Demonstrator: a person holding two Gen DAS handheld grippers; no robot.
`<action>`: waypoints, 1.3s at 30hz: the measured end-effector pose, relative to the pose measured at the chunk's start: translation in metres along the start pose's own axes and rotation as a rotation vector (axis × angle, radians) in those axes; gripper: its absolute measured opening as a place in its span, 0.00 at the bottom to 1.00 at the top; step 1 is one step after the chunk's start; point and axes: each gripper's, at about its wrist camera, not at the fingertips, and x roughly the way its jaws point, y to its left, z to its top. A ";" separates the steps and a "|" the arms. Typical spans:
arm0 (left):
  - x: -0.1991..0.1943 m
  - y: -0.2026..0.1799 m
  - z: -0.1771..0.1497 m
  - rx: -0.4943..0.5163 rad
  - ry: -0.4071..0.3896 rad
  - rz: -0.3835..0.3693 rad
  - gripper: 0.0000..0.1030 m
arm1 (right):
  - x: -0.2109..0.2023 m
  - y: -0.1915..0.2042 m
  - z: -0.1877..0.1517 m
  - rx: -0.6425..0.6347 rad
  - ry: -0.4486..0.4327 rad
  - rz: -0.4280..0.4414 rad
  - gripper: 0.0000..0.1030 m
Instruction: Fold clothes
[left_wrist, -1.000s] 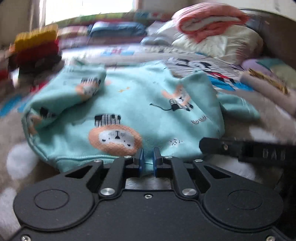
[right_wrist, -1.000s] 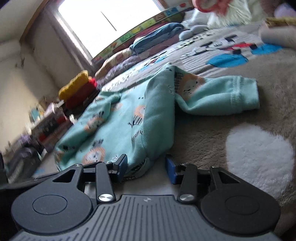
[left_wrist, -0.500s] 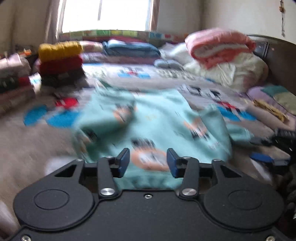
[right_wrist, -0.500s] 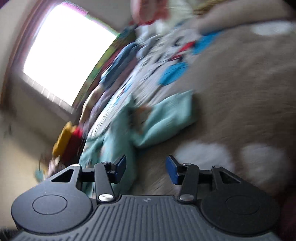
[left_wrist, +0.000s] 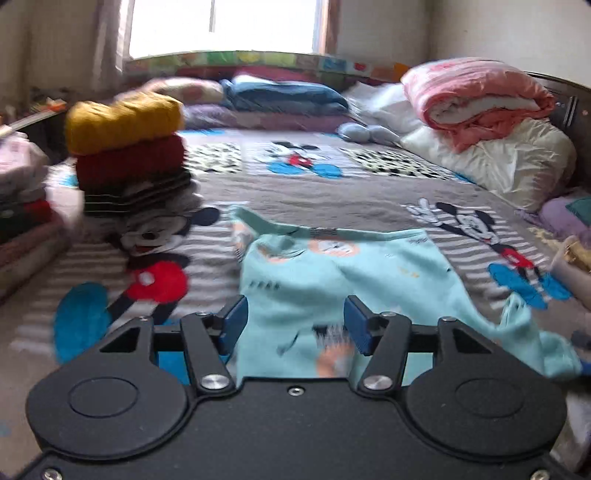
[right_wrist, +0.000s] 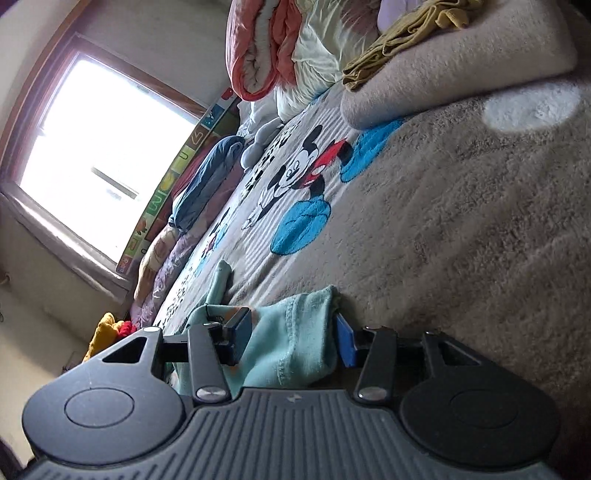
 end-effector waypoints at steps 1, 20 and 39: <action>0.009 0.003 0.008 -0.004 0.011 -0.016 0.55 | 0.001 0.001 -0.001 0.003 0.002 0.003 0.53; 0.152 0.042 0.051 -0.039 0.315 -0.021 0.54 | 0.028 0.014 0.003 -0.061 0.060 0.041 0.67; 0.056 0.050 0.070 -0.061 0.047 -0.065 0.05 | 0.031 0.023 -0.004 -0.154 0.043 0.031 0.70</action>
